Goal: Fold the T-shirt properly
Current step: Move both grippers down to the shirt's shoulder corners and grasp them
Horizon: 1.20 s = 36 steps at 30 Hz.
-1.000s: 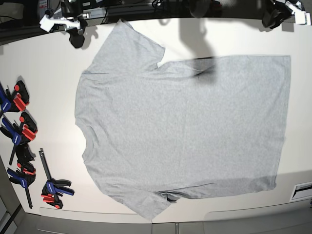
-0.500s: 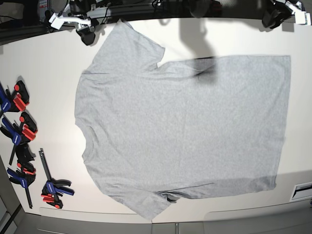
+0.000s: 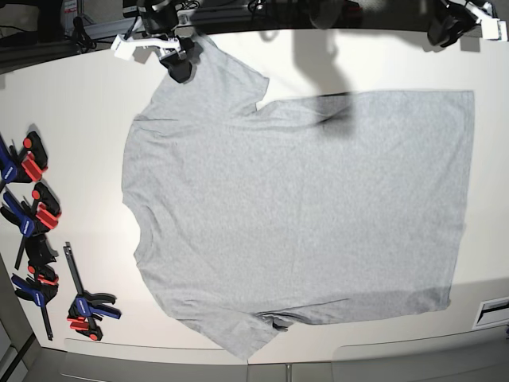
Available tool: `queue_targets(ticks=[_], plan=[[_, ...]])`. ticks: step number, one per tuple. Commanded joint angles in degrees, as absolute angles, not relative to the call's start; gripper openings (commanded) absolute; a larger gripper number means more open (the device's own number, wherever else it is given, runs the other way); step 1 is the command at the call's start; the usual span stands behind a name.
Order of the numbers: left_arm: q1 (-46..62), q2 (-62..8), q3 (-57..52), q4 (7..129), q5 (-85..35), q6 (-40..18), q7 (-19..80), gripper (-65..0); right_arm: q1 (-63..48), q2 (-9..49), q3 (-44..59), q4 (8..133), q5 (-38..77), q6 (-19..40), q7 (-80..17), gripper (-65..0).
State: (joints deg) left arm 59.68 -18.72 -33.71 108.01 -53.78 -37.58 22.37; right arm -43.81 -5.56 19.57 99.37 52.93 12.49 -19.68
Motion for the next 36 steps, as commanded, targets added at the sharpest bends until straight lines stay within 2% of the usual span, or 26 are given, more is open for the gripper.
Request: queue_targets(ticks=[1, 6, 8, 10, 14, 20, 24, 28, 31, 36], plan=[[60.6, -19.1, -34.1, 108.7, -54.7, -38.2, 21.0, -51.8, -44.4, -5.4, 19.5, 98.9, 52.4, 11.6, -20.5, -35.7], [59.7, -19.1, -34.2, 108.7, -54.7, -38.2, 21.0, -51.8, -43.7, -5.4, 19.5, 96.5, 52.7, 13.7, -20.6, -36.7], [58.9, -19.1, -34.2, 108.7, -54.7, -38.2, 21.0, -51.8, -43.5, -5.4, 19.5, 96.3, 52.6, 14.4, -20.6, -39.9], [58.4, -19.1, -34.2, 108.7, -54.7, -38.2, 21.0, -51.8, -43.5, -5.4, 19.5, 96.3, 52.6, 15.0, -20.6, -46.8], [57.6, -19.1, -34.2, 108.7, -54.1, -38.2, 21.0, -51.8, -43.5, -5.4, 19.5, 96.3, 52.4, 15.0, -21.3, -65.0], [54.1, -19.4, -34.2, 108.7, -49.4, -37.4, 21.7, -46.8, -43.5, -5.4, 19.5, 96.3, 51.0, 15.0, -22.5, -65.0], [50.2, -21.4, -34.2, 108.7, -48.9, -28.7, 24.2, -46.8, -43.5, -5.4, 19.5, 96.3, 49.8, 15.0, -22.5, -65.0], [44.8, -24.3, -34.2, 107.3, -48.9, -25.2, 27.9, -46.8, -43.5, -5.4, 19.5, 96.3, 49.8, 15.1, -22.5, -65.0], [40.7, -26.2, -34.2, 103.4, -49.1, -22.6, 29.6, -45.1, -43.5, -5.4, 19.5, 96.3, 49.8, 15.2, -22.5, -65.0], [35.0, -28.6, -34.2, 91.0, -49.7, -22.2, 30.1, -44.3, -43.5, -5.4, 19.5, 96.3, 49.8, 15.2, -22.6, -65.0]])
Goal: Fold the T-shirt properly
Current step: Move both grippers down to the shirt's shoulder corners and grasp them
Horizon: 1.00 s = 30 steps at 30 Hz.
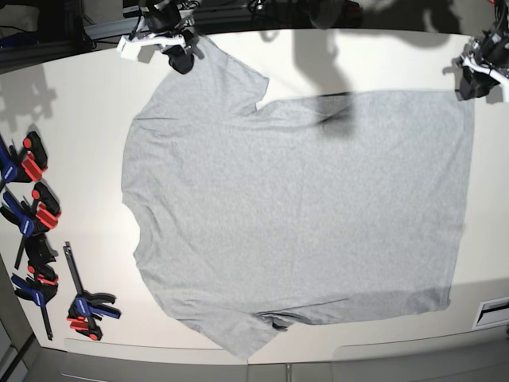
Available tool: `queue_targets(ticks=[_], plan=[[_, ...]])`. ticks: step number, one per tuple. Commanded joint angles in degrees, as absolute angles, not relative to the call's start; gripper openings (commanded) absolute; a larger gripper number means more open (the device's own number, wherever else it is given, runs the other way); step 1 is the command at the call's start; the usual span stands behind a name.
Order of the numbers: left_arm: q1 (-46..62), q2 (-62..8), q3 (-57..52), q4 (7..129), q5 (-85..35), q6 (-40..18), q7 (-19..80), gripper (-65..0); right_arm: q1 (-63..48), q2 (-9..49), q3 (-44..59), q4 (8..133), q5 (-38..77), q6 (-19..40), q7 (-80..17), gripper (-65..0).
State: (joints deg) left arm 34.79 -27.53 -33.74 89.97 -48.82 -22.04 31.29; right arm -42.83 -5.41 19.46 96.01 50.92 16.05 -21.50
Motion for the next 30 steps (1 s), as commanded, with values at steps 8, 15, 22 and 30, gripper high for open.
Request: queue_targets(ticks=[8, 15, 22, 30], plan=[[27.7, -30.8, -35.7, 73.1, -58.8, -22.5, 33.1, -32.5, -43.5, -5.4, 19.5, 96.3, 49.4, 15.2, -22.6, -65.0], [23.6, -30.8, -35.6, 67.6, -63.4, -24.5, 37.8, -30.8, -43.5, -5.4, 19.5, 96.3, 49.4, 15.2, -22.6, -65.0], [23.8, -30.8, -35.5, 67.5, -68.3, -27.3, 43.9, -30.8, -43.5, -5.6, 19.5, 96.3, 49.5, 15.2, -23.4, -65.0], [23.8, -30.8, -31.1, 67.5, -69.2, -27.5, 45.6, -30.9, -43.5, -6.0, 19.5, 96.3, 49.4, 15.2, -23.7, -65.0]])
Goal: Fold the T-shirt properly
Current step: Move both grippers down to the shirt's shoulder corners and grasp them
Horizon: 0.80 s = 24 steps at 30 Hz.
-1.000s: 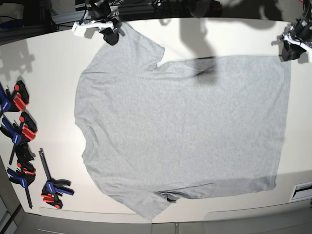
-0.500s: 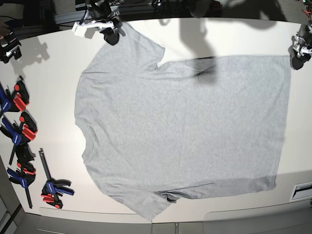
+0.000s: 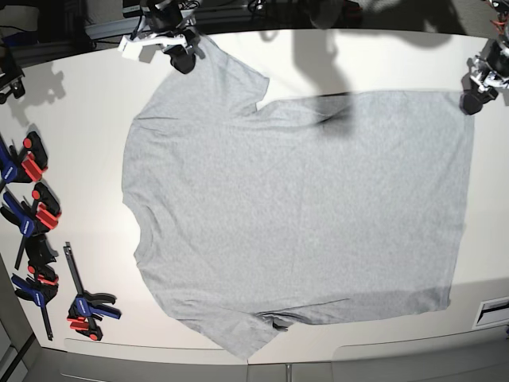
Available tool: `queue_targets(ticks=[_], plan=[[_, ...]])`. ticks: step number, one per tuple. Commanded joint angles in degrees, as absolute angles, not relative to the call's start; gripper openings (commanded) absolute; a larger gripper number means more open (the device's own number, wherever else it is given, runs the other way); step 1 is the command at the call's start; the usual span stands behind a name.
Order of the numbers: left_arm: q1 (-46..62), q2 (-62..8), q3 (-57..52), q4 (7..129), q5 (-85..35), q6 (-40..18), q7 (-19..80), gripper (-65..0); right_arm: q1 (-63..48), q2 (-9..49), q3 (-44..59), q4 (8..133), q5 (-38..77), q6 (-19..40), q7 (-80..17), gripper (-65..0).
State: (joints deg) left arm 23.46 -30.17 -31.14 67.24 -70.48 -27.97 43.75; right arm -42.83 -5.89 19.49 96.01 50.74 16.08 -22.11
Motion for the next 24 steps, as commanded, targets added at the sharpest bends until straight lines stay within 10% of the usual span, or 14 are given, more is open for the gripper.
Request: queue_targets(ticks=[1, 13, 20, 24], plan=[[23.8, -30.8, -30.0, 67.5, -69.3, -27.5, 45.6, -30.9, -43.5, -6.0, 19.5, 96.3, 49.4, 15.3, -23.7, -65.0], [23.7, -30.9, -27.0, 67.5, -65.9, -29.0, 42.8, -34.3, -43.5, -6.0, 19.5, 96.3, 49.4, 15.3, -23.6, -65.0], [23.6, -30.8, -27.0, 67.5, -64.2, -29.0, 38.7, -65.0, -43.5, -6.0, 19.5, 96.3, 49.4, 15.3, -23.3, -65.0], [23.7, -30.9, -27.1, 67.5, -63.2, -28.9, 37.7, -65.0, -43.6, -6.0, 19.5, 96.3, 49.4, 17.2, -23.4, -65.0]])
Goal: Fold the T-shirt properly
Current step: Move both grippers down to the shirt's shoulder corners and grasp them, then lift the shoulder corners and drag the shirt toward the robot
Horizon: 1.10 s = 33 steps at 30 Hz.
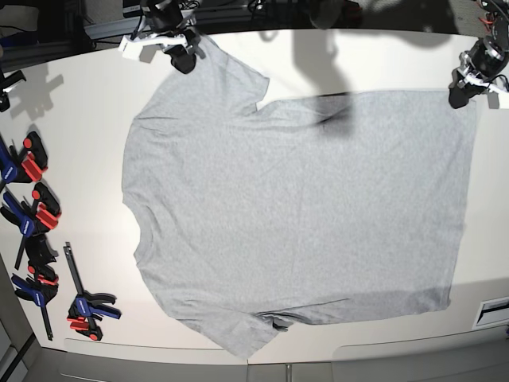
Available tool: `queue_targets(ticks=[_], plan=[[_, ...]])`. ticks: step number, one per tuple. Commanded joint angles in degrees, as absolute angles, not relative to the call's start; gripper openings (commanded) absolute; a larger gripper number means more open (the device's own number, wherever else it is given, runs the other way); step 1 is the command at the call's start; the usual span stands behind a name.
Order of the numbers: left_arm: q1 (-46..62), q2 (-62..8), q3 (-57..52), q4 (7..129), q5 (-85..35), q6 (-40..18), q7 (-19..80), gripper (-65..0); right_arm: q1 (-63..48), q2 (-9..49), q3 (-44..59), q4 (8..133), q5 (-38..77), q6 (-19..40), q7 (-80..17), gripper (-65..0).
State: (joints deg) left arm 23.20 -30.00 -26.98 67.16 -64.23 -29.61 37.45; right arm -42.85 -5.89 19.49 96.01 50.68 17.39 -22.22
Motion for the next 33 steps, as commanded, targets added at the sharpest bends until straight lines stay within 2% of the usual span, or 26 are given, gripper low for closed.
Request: queue_targets(ticks=[1, 4, 12, 14, 17, 22, 33], plan=[[23.7, -30.9, -27.1, 67.5, -63.0, -28.9, 37.8, -65.0, -43.7, -6.0, 19.5, 96.3, 49.4, 18.6, -23.5, -65.0], [23.9, -30.8, -28.3, 67.5, -63.0, -28.9, 38.3, -65.0, -44.4, -6.0, 19.5, 96.4, 49.4, 21.2, -24.4, -65.0], [27.0, -30.8, -35.0, 67.5, -66.2, -29.1, 40.9, -65.0, -49.5, -6.0, 22.4, 99.1, 49.5, 21.3, -24.5, -65.0], [28.7, -30.8, -35.7, 67.5, -67.3, -30.6, 41.1, -65.0, -50.6, -6.0, 24.3, 100.0, 49.8, 21.4, -24.8, -65.0], [30.9, -30.8, -36.8, 67.5, -70.4, -32.9, 42.4, -65.0, -52.1, -6.0, 27.1, 100.9, 51.5, 24.1, -26.2, -65.0], [33.4, -30.6, -39.4, 67.5, -72.8, -33.1, 44.1, -65.0, -55.2, -6.0, 29.8, 101.9, 58.2, 26.9, -28.6, -65.0], [38.2, -29.1, -42.9, 67.6, -80.7, -37.0, 48.4, -65.0, -58.9, -6.1, 30.0, 105.1, 62.3, 33.5, -29.5, -65.0]])
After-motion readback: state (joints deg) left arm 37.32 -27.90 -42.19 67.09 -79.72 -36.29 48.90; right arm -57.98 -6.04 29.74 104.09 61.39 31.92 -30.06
